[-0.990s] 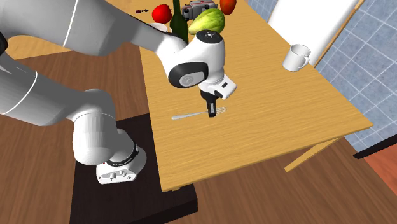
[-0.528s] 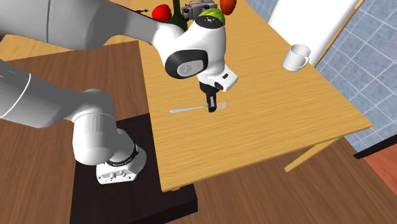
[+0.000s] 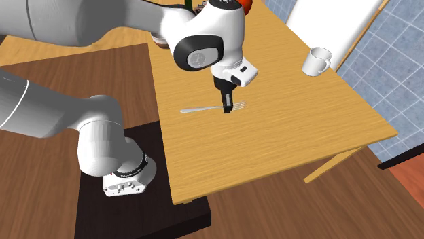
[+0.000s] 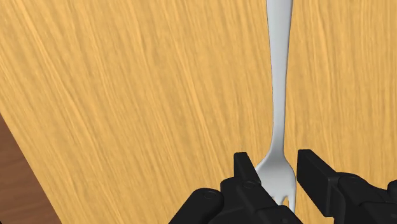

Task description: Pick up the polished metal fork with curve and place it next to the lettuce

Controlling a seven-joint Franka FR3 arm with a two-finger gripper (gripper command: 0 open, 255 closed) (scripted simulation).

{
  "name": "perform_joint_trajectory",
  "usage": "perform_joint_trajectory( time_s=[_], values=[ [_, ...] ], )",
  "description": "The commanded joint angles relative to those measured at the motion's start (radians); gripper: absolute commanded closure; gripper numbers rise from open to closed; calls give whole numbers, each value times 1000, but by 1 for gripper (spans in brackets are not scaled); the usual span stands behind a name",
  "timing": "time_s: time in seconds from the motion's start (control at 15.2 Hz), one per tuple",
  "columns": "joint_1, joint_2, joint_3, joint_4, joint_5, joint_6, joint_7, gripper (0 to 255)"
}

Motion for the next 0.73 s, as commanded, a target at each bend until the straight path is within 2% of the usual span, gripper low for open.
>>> perform_joint_trajectory(
  time_s=[0.0, 0.66],
  values=[
    [1, -7, 1, 23, 1, -30, 2, 255],
    [0, -39, -2, 135, 0, -175, 0, 255]
  ],
)
